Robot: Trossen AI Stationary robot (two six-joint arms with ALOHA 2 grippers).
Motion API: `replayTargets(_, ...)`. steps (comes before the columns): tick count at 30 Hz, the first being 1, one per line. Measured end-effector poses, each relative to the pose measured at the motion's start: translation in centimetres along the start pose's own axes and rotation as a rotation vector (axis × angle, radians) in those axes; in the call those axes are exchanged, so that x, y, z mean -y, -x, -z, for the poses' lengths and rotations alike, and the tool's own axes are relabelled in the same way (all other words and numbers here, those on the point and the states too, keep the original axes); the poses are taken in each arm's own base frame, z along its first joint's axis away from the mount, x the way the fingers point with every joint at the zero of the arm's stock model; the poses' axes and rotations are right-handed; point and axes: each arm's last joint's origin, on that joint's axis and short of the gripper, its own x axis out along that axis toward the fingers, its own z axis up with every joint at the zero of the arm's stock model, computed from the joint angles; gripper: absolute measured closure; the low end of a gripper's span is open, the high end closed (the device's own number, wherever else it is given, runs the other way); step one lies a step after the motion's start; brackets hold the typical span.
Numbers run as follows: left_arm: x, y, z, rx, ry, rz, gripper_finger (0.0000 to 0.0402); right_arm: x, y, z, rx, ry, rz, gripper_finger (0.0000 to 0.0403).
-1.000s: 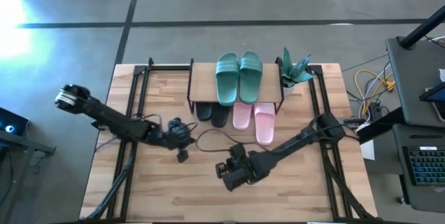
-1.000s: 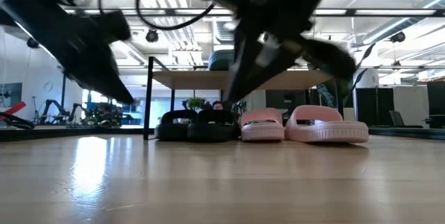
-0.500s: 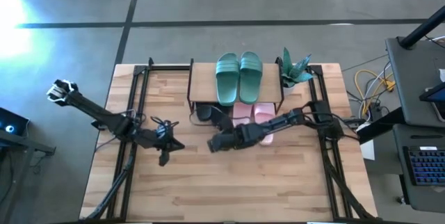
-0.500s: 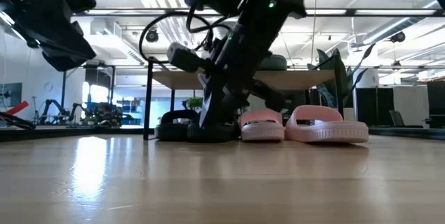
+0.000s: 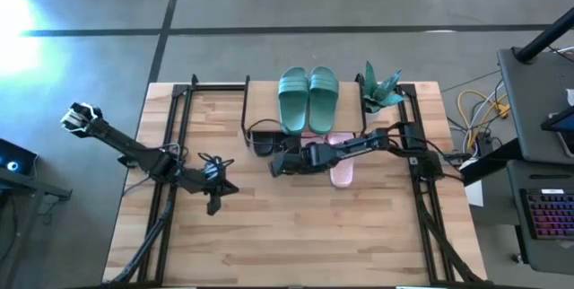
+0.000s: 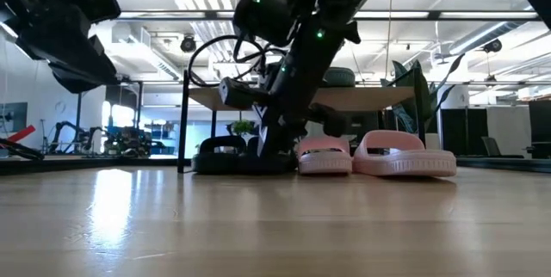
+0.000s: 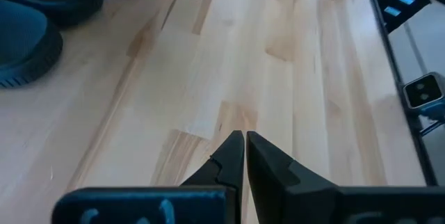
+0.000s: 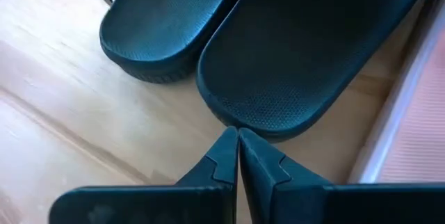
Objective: Pick and place slides into the shelf
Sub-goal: Put the black pair of slides under the shelf
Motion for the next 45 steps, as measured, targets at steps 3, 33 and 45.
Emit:
replayTargets(3,0.0,-0.3,0.2,-0.016,-0.006,-0.011,0.0398,-0.7,0.7,0.0,0.013,-0.011,-0.038,0.0394)
replayTargets(33,0.2,-1.1,0.2,-0.021,-0.06,-0.014,0.0398,1.2,3.8,5.3,-0.018,-0.036,0.286,0.0394)
replayTargets(45,0.2,-1.0,0.2,-0.018,-0.062,-0.016,0.0398,0.6,3.8,3.1,-0.092,-0.013,0.224,0.0394)
